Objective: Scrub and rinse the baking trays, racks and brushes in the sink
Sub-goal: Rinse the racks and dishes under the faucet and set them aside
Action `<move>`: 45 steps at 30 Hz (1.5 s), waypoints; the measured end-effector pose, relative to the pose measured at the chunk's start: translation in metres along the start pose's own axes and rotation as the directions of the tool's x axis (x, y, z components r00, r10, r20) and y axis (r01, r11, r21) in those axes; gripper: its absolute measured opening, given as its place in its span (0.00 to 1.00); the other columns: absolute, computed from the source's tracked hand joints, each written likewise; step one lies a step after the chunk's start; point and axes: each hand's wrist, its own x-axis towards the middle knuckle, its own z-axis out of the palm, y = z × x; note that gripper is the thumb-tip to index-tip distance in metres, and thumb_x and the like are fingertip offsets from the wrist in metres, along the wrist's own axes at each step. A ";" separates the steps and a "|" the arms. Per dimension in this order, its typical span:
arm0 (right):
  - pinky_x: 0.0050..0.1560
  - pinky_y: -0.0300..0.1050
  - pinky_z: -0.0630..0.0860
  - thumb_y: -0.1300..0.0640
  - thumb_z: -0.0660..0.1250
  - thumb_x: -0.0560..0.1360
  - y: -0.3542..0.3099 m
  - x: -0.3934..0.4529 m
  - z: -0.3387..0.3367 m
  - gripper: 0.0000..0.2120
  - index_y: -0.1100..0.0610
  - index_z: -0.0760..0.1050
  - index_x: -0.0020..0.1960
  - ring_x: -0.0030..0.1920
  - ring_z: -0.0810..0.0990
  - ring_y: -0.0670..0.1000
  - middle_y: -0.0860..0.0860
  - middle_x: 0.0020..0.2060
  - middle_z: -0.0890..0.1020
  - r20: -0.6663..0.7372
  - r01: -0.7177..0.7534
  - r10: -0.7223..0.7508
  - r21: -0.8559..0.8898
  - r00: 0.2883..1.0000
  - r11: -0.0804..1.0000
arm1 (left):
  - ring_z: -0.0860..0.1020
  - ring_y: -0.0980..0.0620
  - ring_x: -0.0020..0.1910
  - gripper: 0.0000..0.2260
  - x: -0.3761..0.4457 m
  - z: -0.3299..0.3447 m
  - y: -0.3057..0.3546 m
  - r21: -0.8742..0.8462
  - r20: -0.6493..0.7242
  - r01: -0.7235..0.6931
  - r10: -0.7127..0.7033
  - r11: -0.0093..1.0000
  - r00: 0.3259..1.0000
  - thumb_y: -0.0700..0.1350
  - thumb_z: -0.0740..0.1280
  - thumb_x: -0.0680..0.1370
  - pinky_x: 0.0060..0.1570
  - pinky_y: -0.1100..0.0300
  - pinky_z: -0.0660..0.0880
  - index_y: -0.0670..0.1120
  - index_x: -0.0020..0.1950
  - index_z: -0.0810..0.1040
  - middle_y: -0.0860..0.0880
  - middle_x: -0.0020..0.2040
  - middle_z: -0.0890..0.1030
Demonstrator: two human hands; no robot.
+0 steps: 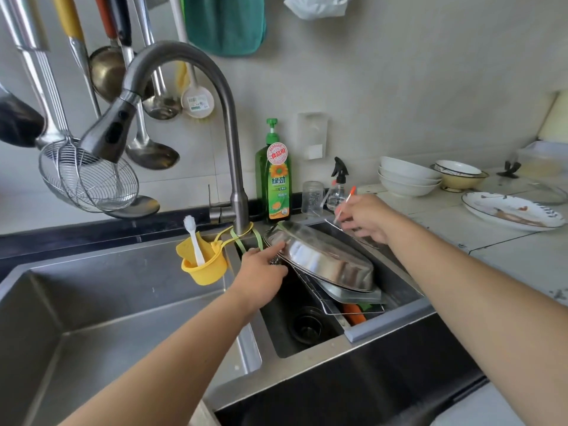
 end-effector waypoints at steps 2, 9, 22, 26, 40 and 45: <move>0.58 0.55 0.77 0.55 0.59 0.86 -0.017 -0.017 0.000 0.11 0.55 0.78 0.51 0.57 0.81 0.58 0.57 0.56 0.82 0.081 0.045 -0.056 0.137 0.995 0.990 | 0.77 0.53 0.53 0.24 -0.002 0.004 -0.004 -0.184 -0.007 0.039 -0.041 0.982 0.999 0.36 0.64 0.82 0.55 0.66 0.75 0.56 0.75 0.74 0.50 0.60 0.80; 0.56 0.52 0.76 0.55 0.60 0.83 -0.005 -0.051 0.037 0.14 0.53 0.80 0.43 0.53 0.81 0.55 0.55 0.49 0.84 0.066 0.094 -0.097 0.044 0.993 0.995 | 0.82 0.49 0.50 0.14 -0.017 0.020 0.003 -0.456 -0.072 0.086 -0.133 0.886 0.989 0.34 0.61 0.82 0.55 0.55 0.79 0.45 0.59 0.83 0.42 0.55 0.85; 0.42 0.45 0.64 0.56 0.62 0.81 -0.024 -0.100 0.068 0.07 0.57 0.73 0.45 0.45 0.75 0.53 0.51 0.44 0.76 -0.568 0.231 -0.401 -0.349 0.719 0.908 | 0.82 0.43 0.55 0.10 -0.029 -0.143 -0.061 0.382 -0.115 0.267 -0.241 0.885 0.964 0.38 0.64 0.82 0.58 0.49 0.80 0.45 0.56 0.85 0.45 0.52 0.84; 0.48 0.48 0.76 0.60 0.65 0.79 -0.055 -0.114 0.169 0.02 0.55 0.76 0.49 0.47 0.78 0.51 0.49 0.46 0.80 -0.198 0.545 -0.577 -0.193 0.792 0.816 | 0.81 0.46 0.41 0.12 -0.046 -0.199 -0.112 0.615 -0.169 0.482 -0.492 0.624 0.854 0.42 0.64 0.83 0.42 0.56 0.78 0.39 0.62 0.81 0.43 0.52 0.84; 0.53 0.69 0.80 0.55 0.59 0.72 -0.001 -0.048 0.302 0.14 0.62 0.78 0.50 0.40 0.74 0.53 0.52 0.36 0.75 0.288 0.240 -0.169 -0.231 0.942 0.943 | 0.82 0.53 0.33 0.08 -0.033 -0.209 -0.237 0.686 -0.133 0.605 -0.748 0.404 0.650 0.43 0.67 0.82 0.37 0.59 0.82 0.45 0.43 0.77 0.49 0.40 0.82; 0.53 0.55 0.81 0.55 0.62 0.79 -0.011 -0.065 0.297 0.09 0.47 0.79 0.54 0.50 0.82 0.56 0.50 0.51 0.83 0.231 0.190 -0.161 -0.110 0.960 0.976 | 0.81 0.47 0.37 0.04 -0.023 -0.219 -0.222 0.262 -0.108 0.730 -0.733 0.631 0.672 0.36 0.64 0.84 0.43 0.46 0.84 0.40 0.49 0.76 0.42 0.42 0.81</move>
